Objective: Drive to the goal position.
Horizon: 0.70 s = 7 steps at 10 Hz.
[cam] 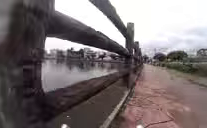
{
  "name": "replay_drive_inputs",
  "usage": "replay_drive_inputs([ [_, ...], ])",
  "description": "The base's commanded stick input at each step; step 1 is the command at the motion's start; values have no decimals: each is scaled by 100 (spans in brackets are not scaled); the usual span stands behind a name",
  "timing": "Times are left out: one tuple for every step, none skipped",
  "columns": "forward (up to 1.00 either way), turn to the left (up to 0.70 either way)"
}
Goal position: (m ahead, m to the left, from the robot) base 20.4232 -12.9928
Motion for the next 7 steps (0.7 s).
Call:
replay_drive_inputs([
  [-85,1],
  [-68,1],
  [-27,1],
  [0,0],
  [0,0],
  [0,0],
  [0,-12],
])
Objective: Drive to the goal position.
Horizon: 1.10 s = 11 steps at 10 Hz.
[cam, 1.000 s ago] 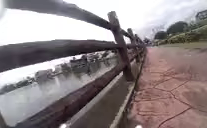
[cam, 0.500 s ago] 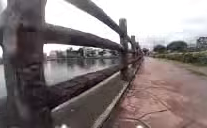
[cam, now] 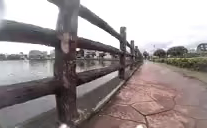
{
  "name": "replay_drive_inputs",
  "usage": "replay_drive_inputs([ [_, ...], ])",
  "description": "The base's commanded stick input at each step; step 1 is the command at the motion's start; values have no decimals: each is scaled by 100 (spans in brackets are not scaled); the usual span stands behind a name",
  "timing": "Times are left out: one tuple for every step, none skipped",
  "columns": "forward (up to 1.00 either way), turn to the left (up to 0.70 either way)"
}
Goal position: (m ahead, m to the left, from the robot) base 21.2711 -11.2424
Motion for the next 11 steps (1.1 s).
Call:
replay_drive_inputs([
  [0,-31],
  [0,-85],
  [0,-85],
  [0,-85],
  [0,-85],
  [0,-85],
  [0,-85],
  [0,-85],
  [0,-85],
  [0,-85],
  [0,-85],
])
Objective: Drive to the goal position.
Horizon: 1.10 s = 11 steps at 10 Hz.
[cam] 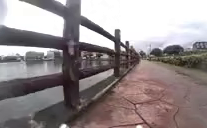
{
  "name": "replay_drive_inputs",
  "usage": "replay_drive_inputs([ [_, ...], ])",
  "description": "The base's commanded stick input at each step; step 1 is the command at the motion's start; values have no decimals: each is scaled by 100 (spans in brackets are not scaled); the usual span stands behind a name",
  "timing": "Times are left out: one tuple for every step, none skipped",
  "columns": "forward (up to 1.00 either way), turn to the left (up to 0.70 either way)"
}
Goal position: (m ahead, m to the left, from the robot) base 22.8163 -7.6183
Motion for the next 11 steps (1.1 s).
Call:
replay_drive_inputs([
  [0,-85],
  [0,-85],
  [0,-85],
  [0,-85],
  [0,-85],
  [0,-85],
  [0,-85],
  [0,-85],
  [0,-85],
  [0,-85],
  [0,-85],
])
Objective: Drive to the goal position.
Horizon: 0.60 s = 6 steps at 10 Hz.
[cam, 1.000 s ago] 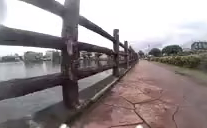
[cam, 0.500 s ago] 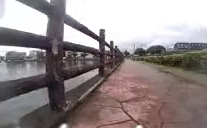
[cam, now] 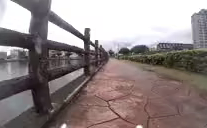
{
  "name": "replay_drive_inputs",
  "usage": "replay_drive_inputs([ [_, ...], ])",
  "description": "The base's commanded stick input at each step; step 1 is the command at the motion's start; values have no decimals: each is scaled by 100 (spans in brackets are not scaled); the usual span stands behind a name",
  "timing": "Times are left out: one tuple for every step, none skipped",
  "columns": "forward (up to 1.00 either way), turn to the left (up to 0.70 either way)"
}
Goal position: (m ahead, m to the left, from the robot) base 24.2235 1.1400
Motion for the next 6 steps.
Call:
replay_drive_inputs([
  [0,-85],
  [0,-85],
  [0,-85],
  [0,-85],
  [0,-85],
  [0,-85],
])
